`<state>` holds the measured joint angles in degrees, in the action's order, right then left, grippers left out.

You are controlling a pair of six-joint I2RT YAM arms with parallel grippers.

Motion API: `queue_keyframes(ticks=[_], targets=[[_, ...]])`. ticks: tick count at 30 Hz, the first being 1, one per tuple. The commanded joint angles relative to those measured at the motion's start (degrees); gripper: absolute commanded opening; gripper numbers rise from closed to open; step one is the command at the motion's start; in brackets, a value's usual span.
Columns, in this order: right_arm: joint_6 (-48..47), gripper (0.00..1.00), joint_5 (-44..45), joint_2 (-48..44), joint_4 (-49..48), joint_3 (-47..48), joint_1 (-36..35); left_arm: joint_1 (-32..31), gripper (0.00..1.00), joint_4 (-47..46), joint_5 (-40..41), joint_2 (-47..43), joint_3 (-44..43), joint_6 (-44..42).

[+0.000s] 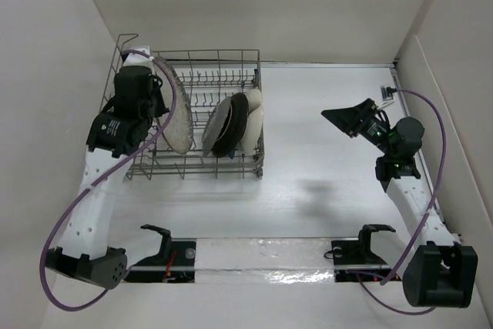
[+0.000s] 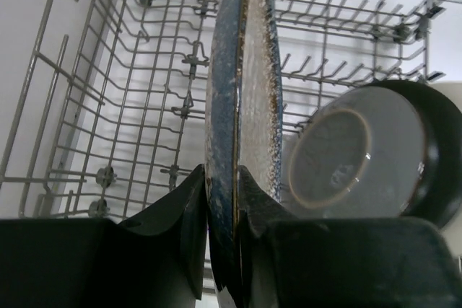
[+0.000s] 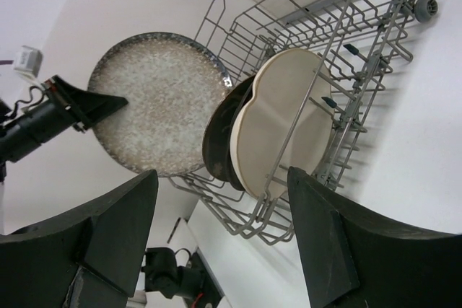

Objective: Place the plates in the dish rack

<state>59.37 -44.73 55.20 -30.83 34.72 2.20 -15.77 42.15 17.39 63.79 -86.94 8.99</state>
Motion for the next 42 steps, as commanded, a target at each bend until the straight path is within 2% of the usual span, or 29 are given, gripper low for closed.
queue_keyframes(ticks=[1, 14, 24, 27, 28, 33, 36, 37, 40, 42], targets=[[-1.5, 0.78, 0.5, -0.7, 0.1, 1.5, -1.0, -0.1, 0.00, -13.8, 2.7, -2.5, -0.9, -0.9], [-3.3, 0.77, 2.1, -0.6, 1.7, 1.8, -1.1, -0.1, 0.00, -16.7, 4.8, 0.7, 4.4, -5.8], [-4.1, 0.77, 3.1, -0.1, 2.4, 1.8, -1.1, -0.1, 0.00, -24.1, -1.8, -0.8, 14.2, -7.5], [-4.4, 0.77, 3.2, 0.1, 2.7, 1.9, -1.1, -2.1, 0.00, -24.4, 0.5, 0.7, 15.6, -7.7], [-4.6, 0.77, 3.3, 0.0, 2.8, 1.9, -1.1, -3.2, 0.00, -24.5, 3.8, 1.1, 16.1, -7.9], [-5.4, 0.77, 3.7, 0.2, 3.6, 2.2, -1.1, -3.9, 0.00, -25.8, 4.1, 2.0, 18.1, -6.4], [-6.1, 0.77, 4.2, 0.3, 4.5, 2.5, -1.1, -3.9, 0.25, -25.6, 5.5, 1.5, 18.6, -5.0], [-6.1, 0.78, 4.3, 0.4, 4.6, 2.5, -1.1, -3.9, 0.43, -25.5, 6.6, 1.2, 18.5, -3.7], [-6.7, 0.78, 4.8, 0.7, 5.3, 2.6, -1.1, -3.9, 0.69, -25.4, 7.2, -0.4, 17.7, -1.6], [-7.3, 0.79, 5.2, 1.0, 5.8, 2.7, -1.6, -3.9, 0.75, -25.0, 7.3, -1.6, 17.0, -0.6]])
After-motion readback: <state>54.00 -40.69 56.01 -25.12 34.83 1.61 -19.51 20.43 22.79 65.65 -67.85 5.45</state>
